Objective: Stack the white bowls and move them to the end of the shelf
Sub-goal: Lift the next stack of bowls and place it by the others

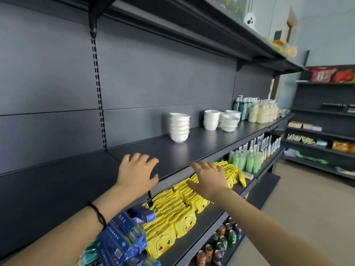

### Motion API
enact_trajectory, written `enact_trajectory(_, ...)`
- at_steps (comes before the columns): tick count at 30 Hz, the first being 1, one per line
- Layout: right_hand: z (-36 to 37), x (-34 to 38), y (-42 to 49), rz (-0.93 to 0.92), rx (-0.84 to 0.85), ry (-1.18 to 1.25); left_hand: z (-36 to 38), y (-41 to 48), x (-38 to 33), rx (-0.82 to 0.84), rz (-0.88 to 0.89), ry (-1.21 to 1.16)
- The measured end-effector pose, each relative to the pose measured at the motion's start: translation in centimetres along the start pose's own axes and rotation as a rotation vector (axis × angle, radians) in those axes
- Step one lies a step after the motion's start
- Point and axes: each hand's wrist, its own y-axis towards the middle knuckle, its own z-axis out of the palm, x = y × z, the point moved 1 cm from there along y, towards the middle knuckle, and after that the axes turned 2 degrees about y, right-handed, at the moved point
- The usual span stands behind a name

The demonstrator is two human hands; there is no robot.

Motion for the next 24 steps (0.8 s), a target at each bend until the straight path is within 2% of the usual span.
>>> enact_trajectory(11, 2.7, -12.2, 15.8, 0.011, 0.013, 0.054, 7.3, 15.6, -3.8, 0.077, -0.067, -0.019)
enact_trajectory(17, 3.9, -14.9, 24.0, -0.074, -0.01, 0.181, 10.5, 22.1, -4.0, 0.134, -0.208, -0.078)
enact_trajectory(20, 4.9, -16.0, 28.1, -0.117, 0.006, 0.305, 11.8, 23.8, -4.4, 0.128, -0.311, -0.266)
enact_trajectory(24, 7.0, -16.7, 33.1, -0.223, 0.115, 0.811, 14.2, 26.0, -5.1, 0.025, -0.474, -0.765)
